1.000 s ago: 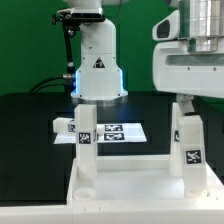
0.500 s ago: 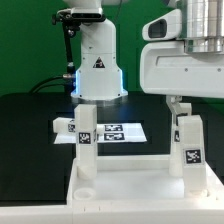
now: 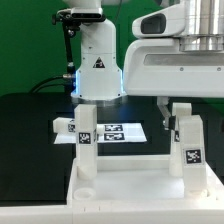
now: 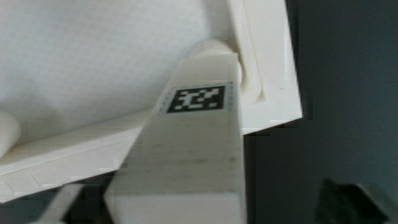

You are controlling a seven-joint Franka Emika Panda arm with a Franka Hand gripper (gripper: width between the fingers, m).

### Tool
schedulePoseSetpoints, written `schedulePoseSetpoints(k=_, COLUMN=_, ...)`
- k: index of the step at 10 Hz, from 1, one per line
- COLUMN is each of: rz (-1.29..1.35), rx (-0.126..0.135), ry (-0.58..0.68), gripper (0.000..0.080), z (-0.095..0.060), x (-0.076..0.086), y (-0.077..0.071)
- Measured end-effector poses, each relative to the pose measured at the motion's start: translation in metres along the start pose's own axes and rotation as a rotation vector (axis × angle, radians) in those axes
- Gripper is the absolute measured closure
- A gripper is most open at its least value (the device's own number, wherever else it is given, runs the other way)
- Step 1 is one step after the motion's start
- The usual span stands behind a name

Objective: Assemble desk

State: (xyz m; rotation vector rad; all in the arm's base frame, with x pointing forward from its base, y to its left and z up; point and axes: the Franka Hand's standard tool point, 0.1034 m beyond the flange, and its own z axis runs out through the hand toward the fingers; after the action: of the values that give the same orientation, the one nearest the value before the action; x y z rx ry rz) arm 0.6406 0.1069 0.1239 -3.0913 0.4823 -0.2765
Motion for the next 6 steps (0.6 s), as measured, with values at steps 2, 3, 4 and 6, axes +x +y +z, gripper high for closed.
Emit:
schedulePoseSetpoints(k=2, rz=0.123, rx=0.001, ry=-0.001, gripper=0.0515, z=0.0001, x=-0.0002, y=-0.0002)
schedulePoseSetpoints(k=3, rz=0.203, rx=0.002, ry=-0.001, gripper=0.0515, z=0.0002, x=-0.0003, y=-0.0001)
schedulePoseSetpoints(k=4, rz=0.271, rx=0.001, ry=-0.003, gripper=0.0515, z=0.0005, x=-0.0005, y=0.0002)
schedulePoseSetpoints(k=6, rz=0.582, rx=-0.009, ry=-0.019, gripper=0.0515, z=0.0013, x=-0.0032, y=-0.0008)
